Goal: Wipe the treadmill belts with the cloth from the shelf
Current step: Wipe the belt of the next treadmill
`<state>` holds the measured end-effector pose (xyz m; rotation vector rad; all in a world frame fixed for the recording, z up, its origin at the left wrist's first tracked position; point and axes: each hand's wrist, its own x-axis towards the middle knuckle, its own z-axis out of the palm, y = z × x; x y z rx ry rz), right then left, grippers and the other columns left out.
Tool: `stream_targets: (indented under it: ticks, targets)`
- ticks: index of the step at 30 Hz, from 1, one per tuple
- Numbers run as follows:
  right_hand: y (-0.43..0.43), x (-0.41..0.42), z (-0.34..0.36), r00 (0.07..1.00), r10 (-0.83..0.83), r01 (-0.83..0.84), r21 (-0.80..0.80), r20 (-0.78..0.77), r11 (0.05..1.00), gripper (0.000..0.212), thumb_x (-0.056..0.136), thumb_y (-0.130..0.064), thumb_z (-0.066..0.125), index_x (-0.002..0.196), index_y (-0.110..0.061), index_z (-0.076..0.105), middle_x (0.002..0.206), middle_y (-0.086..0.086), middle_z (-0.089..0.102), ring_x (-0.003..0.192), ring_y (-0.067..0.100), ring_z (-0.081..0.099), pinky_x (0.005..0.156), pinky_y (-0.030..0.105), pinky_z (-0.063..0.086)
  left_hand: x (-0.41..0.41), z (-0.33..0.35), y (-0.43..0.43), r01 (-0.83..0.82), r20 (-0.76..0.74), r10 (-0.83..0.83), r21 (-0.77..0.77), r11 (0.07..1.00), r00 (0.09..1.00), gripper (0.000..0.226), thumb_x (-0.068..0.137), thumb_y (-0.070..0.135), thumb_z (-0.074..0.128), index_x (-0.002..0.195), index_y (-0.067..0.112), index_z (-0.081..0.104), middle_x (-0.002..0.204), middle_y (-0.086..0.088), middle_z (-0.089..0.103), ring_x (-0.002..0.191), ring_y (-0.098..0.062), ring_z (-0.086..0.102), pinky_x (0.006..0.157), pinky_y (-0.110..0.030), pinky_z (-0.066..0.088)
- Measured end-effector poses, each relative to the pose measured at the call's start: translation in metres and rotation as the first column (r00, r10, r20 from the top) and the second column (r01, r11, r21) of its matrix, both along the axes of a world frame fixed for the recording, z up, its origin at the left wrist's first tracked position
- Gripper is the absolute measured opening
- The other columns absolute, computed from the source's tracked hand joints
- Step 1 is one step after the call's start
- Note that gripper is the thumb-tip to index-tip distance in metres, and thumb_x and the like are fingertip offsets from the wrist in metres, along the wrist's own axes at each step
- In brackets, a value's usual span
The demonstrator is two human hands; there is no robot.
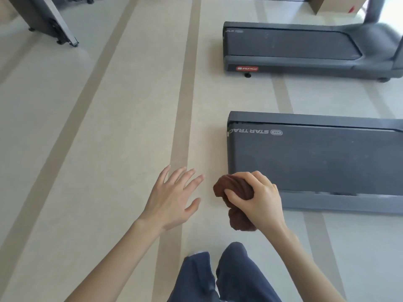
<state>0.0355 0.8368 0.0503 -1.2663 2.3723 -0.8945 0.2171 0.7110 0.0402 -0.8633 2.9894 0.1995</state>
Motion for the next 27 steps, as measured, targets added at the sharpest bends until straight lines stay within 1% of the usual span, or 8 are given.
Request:
stream_targets:
  ticks: [3, 10, 13, 15, 19, 22, 24, 27]
  targets:
    - [-0.018, 0.0, -0.003, 0.998, -0.042, 0.042, 0.005, 0.045, 0.999, 0.041, 0.066, -0.062, 0.051, 0.098, -0.04, 0.064, 0.088, -0.016, 0.057, 0.086, 0.01, 0.057, 0.08, 0.043, 0.049, 0.002, -0.003, -0.022, 0.015, 0.006, -0.015, 0.009, 1.0, 1.0, 0.055, 0.087, 0.048, 0.034, 0.131, 0.024, 0.057, 0.128, -0.003, 0.061, 0.12, -0.025, 0.055, 0.103, -0.052, 0.039]
    - [-0.079, -0.026, -0.02, 0.994, -0.104, 0.103, 0.031, 0.036, 0.994, 0.041, 0.066, -0.061, 0.05, 0.098, -0.039, 0.064, 0.087, -0.015, 0.057, 0.085, 0.012, 0.057, 0.081, 0.042, 0.049, -0.027, -0.02, -0.092, 0.041, 0.003, -0.041, 0.014, 0.999, 0.999, 0.053, 0.085, 0.047, 0.036, 0.125, 0.024, 0.062, 0.123, -0.001, 0.064, 0.116, -0.023, 0.058, 0.103, -0.048, 0.038]
    - [-0.12, -0.046, -0.029, 0.989, -0.134, 0.131, 0.042, 0.068, 0.99, 0.041, 0.066, -0.062, 0.049, 0.097, -0.039, 0.064, 0.087, -0.015, 0.057, 0.086, 0.011, 0.057, 0.082, 0.042, 0.048, -0.046, -0.019, -0.13, 0.04, -0.017, -0.04, 0.028, 0.999, 0.999, 0.051, 0.085, 0.047, 0.038, 0.125, 0.025, 0.061, 0.123, 0.002, 0.063, 0.116, -0.021, 0.056, 0.105, -0.043, 0.028]
    - [-0.15, -0.061, -0.033, 0.986, -0.15, 0.147, 0.045, 0.074, 0.988, 0.043, 0.066, -0.065, 0.047, 0.098, -0.039, 0.063, 0.088, -0.015, 0.057, 0.086, 0.011, 0.056, 0.082, 0.041, 0.048, -0.057, -0.015, -0.159, 0.048, -0.012, -0.047, 0.023, 0.999, 0.999, 0.05, 0.086, 0.047, 0.038, 0.125, 0.025, 0.06, 0.122, 0.003, 0.063, 0.116, -0.021, 0.056, 0.104, -0.042, 0.025]
    - [-0.204, -0.094, -0.026, 0.983, -0.176, 0.174, 0.034, 0.044, 0.984, 0.044, 0.067, -0.066, 0.045, 0.099, -0.04, 0.062, 0.09, -0.015, 0.057, 0.087, 0.012, 0.055, 0.083, 0.04, 0.046, -0.085, -0.01, -0.22, 0.09, -0.003, -0.09, 0.007, 0.996, 0.996, 0.049, 0.088, 0.049, 0.037, 0.126, 0.027, 0.058, 0.122, 0.004, 0.063, 0.118, -0.021, 0.056, 0.105, -0.041, 0.023]
    - [-0.234, -0.12, -0.017, 0.983, -0.182, 0.182, 0.031, 0.006, 0.983, 0.044, 0.069, -0.066, 0.044, 0.1, -0.041, 0.062, 0.09, -0.014, 0.056, 0.087, 0.013, 0.055, 0.083, 0.04, 0.045, -0.117, -0.006, -0.257, 0.141, -0.028, -0.141, 0.004, 0.99, 0.99, 0.05, 0.089, 0.05, 0.035, 0.127, 0.027, 0.058, 0.124, 0.003, 0.062, 0.119, -0.021, 0.055, 0.105, -0.041, 0.022]
    - [-0.247, -0.134, -0.014, 0.981, -0.191, 0.192, 0.045, -0.033, 0.98, 0.043, 0.07, -0.066, 0.045, 0.101, -0.041, 0.061, 0.09, -0.013, 0.056, 0.086, 0.013, 0.054, 0.083, 0.039, 0.044, -0.138, -0.005, -0.275, 0.177, -0.057, -0.176, 0.009, 0.984, 0.983, 0.051, 0.089, 0.05, 0.035, 0.128, 0.026, 0.057, 0.125, 0.002, 0.061, 0.12, -0.021, 0.054, 0.106, -0.042, 0.023]
    - [-0.254, -0.146, -0.015, 0.965, -0.259, 0.261, 0.044, -0.041, 0.964, 0.039, 0.073, -0.065, 0.047, 0.103, -0.043, 0.059, 0.092, -0.015, 0.056, 0.087, 0.012, 0.053, 0.084, 0.039, 0.044, -0.164, -0.007, -0.298, 0.234, -0.053, -0.231, 0.047, 0.971, 0.971, 0.051, 0.089, 0.049, 0.035, 0.129, 0.026, 0.056, 0.126, 0.003, 0.061, 0.121, -0.019, 0.053, 0.107, -0.042, 0.023]
